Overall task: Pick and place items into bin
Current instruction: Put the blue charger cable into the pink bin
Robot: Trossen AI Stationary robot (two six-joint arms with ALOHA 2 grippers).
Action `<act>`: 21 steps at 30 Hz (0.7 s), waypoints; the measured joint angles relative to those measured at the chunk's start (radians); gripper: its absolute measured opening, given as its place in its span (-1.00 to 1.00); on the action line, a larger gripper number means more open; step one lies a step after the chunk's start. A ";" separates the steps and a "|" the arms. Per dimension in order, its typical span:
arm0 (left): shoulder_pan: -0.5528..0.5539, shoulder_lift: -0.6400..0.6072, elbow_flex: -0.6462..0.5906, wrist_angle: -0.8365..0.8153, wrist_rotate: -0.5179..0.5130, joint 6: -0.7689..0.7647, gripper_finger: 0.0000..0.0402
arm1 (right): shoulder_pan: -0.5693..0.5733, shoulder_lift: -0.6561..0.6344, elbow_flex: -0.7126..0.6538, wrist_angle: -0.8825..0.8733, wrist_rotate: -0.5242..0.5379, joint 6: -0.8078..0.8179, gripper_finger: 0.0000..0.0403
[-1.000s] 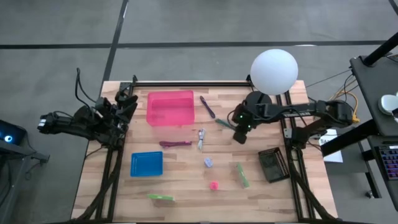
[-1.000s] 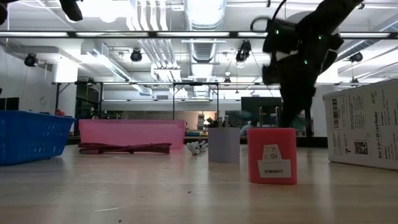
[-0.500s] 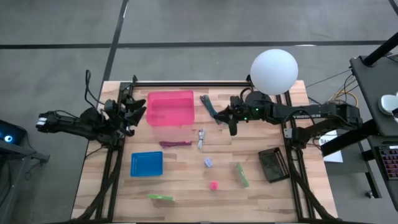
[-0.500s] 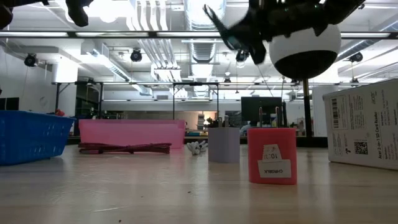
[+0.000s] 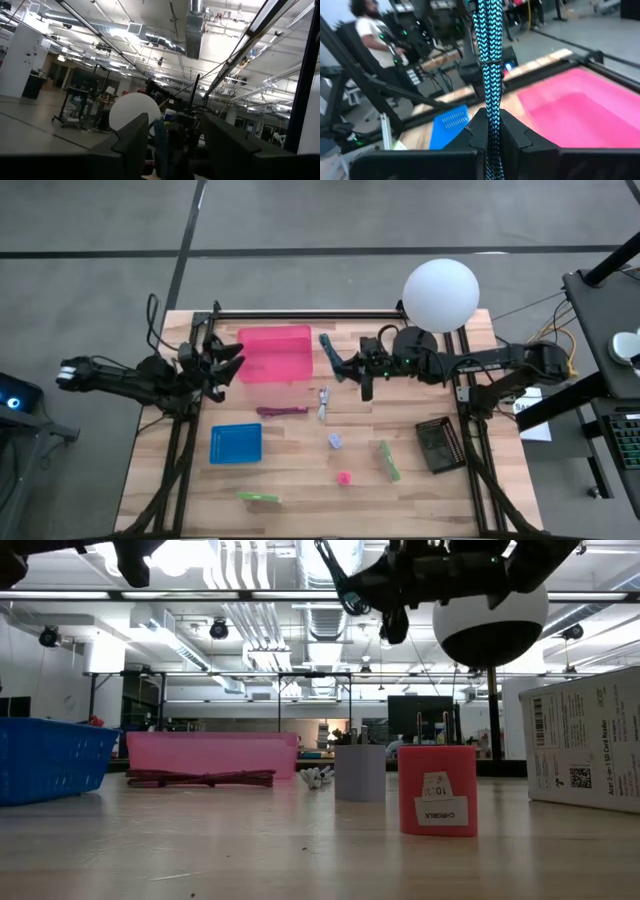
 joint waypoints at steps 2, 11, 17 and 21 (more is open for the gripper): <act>0.000 0.027 0.000 0.001 0.000 -0.003 -0.15 | 0.008 0.010 0.000 0.051 0.000 0.000 -0.93; 0.000 0.186 0.007 0.094 0.017 -0.035 -0.15 | 0.020 0.026 0.008 0.127 0.000 -0.004 -0.94; 0.000 0.294 0.049 0.164 0.025 -0.080 -0.07 | 0.020 0.026 0.017 0.128 0.000 -0.007 -0.94; 0.004 0.359 0.078 0.235 0.024 -0.079 0.12 | 0.024 0.026 0.017 0.128 -0.001 -0.007 -0.94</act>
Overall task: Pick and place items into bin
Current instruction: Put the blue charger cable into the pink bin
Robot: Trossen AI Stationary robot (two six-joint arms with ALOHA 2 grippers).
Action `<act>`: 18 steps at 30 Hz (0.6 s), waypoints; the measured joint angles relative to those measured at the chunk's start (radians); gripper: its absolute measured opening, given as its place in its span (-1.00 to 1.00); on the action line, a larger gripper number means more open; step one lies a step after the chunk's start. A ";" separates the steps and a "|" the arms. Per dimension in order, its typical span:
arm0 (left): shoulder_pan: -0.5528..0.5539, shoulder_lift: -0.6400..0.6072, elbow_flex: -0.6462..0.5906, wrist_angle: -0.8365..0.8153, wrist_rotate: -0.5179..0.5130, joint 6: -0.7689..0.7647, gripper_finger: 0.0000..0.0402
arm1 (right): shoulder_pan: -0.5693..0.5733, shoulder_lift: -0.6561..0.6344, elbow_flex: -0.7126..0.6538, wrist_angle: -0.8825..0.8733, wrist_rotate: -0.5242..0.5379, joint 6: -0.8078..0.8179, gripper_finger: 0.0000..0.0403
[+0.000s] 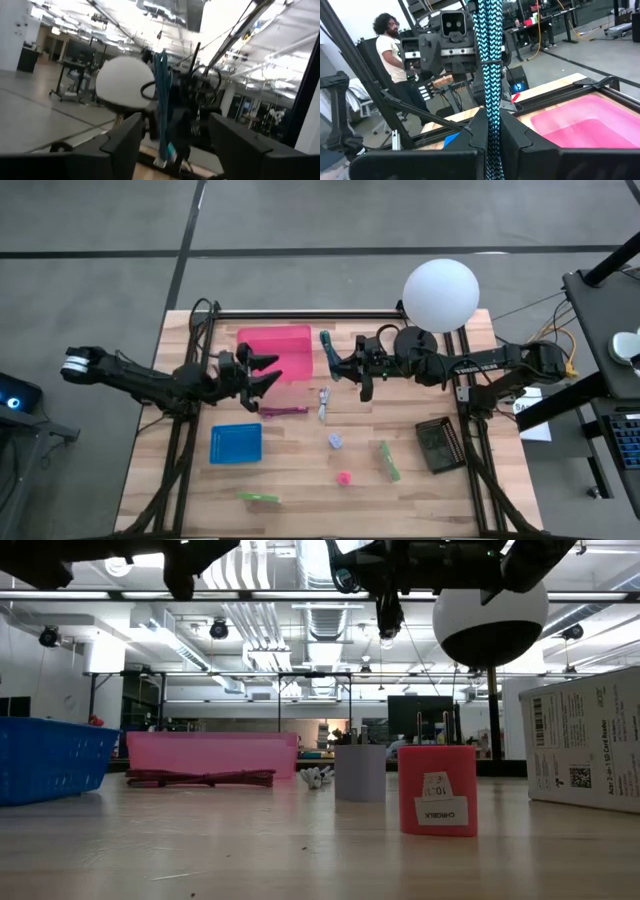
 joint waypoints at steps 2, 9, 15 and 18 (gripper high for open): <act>0.006 0.034 0.021 -0.002 0.000 0.002 0.21 | 0.006 0.000 0.000 0.000 -0.008 -0.001 -0.94; 0.010 0.168 0.115 -0.005 0.005 0.003 0.33 | 0.036 0.000 0.000 0.000 -0.120 -0.007 -0.94; 0.012 0.280 0.213 -0.006 0.084 0.004 0.34 | 0.052 0.000 0.000 0.000 -0.138 -0.012 -0.94; 0.016 0.333 0.267 -0.007 0.124 0.005 0.34 | 0.055 0.000 0.000 -0.001 -0.138 -0.012 -0.94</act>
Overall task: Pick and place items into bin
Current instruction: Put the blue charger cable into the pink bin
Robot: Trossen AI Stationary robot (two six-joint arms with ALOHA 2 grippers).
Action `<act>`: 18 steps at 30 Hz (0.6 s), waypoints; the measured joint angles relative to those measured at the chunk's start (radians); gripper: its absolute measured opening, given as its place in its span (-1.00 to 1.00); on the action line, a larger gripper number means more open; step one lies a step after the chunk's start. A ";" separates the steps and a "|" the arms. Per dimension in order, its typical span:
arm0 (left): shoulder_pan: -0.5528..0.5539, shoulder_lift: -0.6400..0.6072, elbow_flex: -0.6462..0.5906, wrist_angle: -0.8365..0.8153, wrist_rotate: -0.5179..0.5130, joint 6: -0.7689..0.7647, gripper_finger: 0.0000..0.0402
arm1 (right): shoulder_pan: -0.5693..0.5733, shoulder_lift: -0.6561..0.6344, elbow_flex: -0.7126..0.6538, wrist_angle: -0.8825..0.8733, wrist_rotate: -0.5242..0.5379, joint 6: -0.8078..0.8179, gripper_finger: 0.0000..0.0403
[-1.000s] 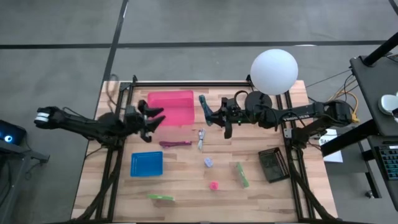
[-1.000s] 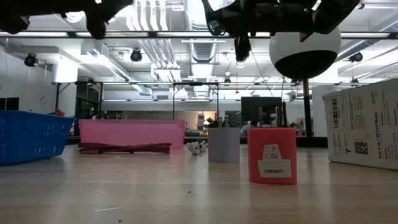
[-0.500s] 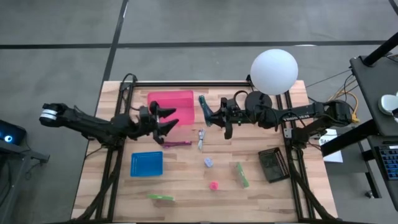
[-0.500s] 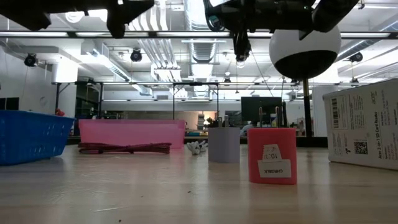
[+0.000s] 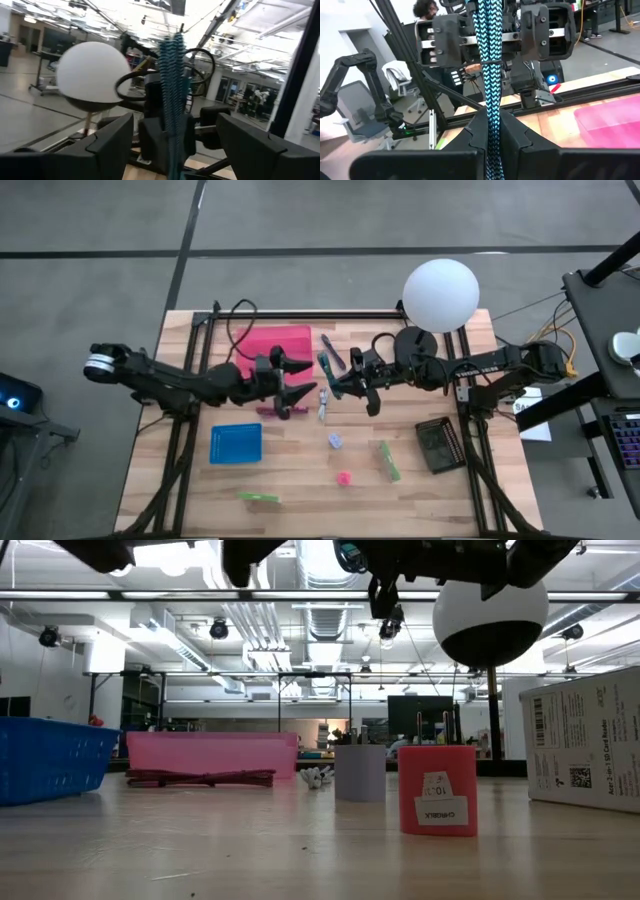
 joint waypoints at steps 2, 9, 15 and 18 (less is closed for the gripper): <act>0.005 0.034 0.037 -0.001 0.017 0.000 0.34 | 0.000 0.000 0.000 0.000 0.000 0.000 -0.94; 0.016 0.121 0.134 -0.001 0.019 0.000 0.33 | 0.001 0.000 0.000 -0.001 0.000 0.000 -0.94; 0.024 0.171 0.171 -0.002 0.022 -0.003 0.33 | 0.007 0.000 0.000 -0.009 -0.001 0.000 -0.94; 0.025 0.185 0.180 -0.002 0.021 -0.003 0.33 | 0.008 0.000 0.000 -0.017 -0.023 0.001 -0.94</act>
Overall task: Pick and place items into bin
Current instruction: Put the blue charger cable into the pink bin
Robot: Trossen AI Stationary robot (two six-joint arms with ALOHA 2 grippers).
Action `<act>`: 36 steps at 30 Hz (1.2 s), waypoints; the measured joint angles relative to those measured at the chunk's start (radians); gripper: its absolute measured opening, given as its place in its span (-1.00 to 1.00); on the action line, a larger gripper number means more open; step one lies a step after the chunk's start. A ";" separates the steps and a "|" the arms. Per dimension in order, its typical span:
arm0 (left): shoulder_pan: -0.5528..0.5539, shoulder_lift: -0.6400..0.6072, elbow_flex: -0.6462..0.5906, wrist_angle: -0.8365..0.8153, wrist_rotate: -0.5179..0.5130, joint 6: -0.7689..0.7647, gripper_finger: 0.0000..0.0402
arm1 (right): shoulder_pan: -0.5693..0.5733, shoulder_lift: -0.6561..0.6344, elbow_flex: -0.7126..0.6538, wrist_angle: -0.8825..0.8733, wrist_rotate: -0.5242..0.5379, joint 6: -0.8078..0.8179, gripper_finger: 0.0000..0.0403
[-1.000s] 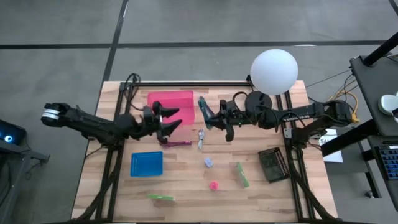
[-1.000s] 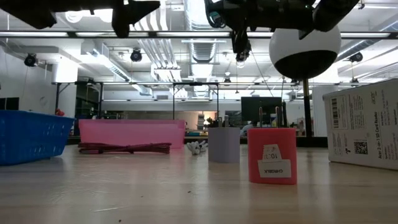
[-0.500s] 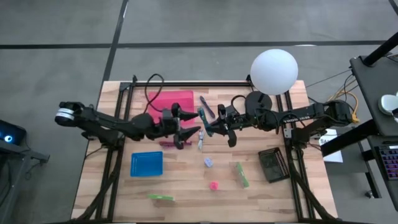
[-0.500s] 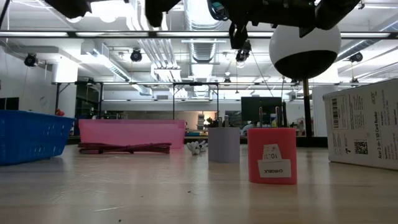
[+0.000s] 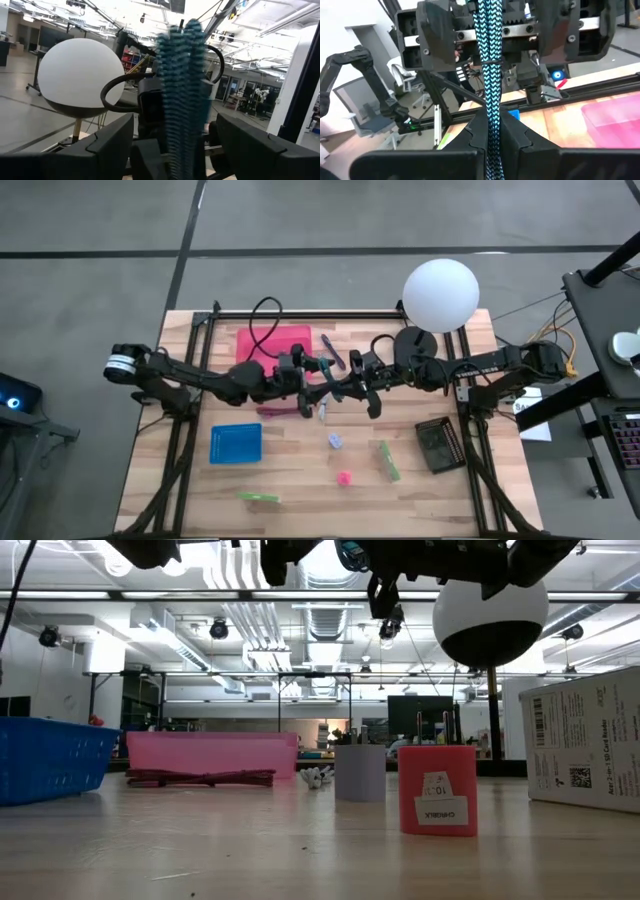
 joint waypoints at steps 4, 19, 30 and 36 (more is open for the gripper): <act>0.000 0.005 0.004 0.000 0.000 0.000 0.32 | 0.003 0.000 0.000 -0.010 -0.003 0.000 -0.94; 0.001 0.000 0.000 -0.036 0.012 -0.001 -0.27 | 0.004 0.000 0.004 -0.005 -0.003 -0.020 -0.94; 0.002 -0.001 -0.002 -0.035 0.025 -0.001 -0.92 | 0.004 0.000 0.004 -0.004 -0.001 -0.019 -0.94; 0.008 -0.003 -0.002 -0.036 0.067 -0.001 -0.91 | 0.004 -0.001 0.004 -0.003 -0.003 0.013 -0.91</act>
